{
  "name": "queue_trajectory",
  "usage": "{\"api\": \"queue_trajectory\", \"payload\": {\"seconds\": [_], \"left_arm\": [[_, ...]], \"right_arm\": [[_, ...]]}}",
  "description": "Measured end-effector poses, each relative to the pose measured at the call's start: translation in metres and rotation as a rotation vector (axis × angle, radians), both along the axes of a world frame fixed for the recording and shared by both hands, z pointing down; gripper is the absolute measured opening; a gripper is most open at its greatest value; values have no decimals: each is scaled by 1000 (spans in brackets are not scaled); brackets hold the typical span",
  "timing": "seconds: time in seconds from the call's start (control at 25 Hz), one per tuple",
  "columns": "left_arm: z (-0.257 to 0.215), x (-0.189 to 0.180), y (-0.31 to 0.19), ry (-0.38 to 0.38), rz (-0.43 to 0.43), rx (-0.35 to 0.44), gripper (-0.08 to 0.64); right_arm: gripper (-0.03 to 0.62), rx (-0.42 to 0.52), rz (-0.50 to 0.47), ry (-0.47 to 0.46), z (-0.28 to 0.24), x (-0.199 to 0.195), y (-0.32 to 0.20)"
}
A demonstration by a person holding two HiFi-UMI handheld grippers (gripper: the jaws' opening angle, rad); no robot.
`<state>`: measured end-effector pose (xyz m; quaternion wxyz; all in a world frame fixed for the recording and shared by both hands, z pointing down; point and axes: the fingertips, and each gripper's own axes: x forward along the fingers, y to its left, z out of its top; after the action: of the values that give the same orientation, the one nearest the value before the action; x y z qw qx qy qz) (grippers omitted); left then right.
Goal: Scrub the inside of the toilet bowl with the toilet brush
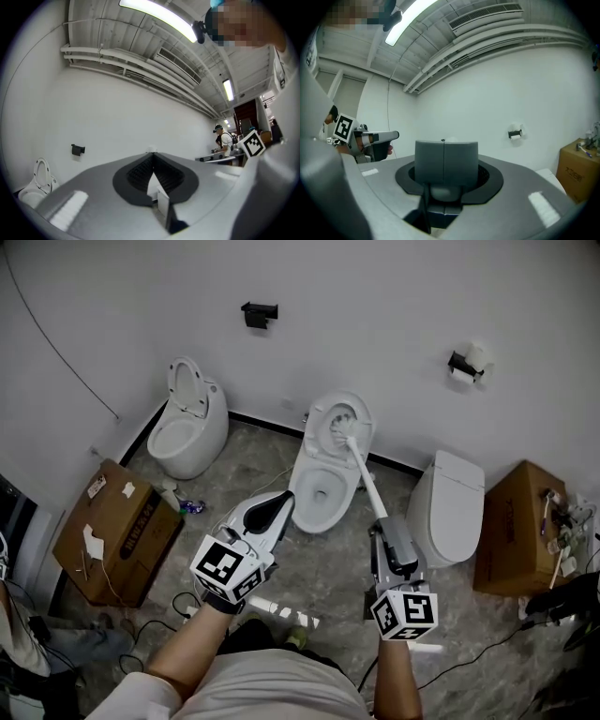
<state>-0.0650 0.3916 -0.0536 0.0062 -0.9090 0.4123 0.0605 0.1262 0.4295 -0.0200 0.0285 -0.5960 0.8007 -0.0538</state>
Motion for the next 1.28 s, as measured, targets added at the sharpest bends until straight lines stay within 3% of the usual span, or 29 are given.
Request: {"api": "queue_trajectory", "payload": {"seconds": [0.56, 1.28], "left_arm": [[41, 1, -49, -12, 0, -46, 6], [135, -21, -259, -23, 93, -150, 6]], "right_arm": [[167, -103, -13, 21, 43, -4, -41], [167, -277, 42, 65, 133, -46, -216]]}}
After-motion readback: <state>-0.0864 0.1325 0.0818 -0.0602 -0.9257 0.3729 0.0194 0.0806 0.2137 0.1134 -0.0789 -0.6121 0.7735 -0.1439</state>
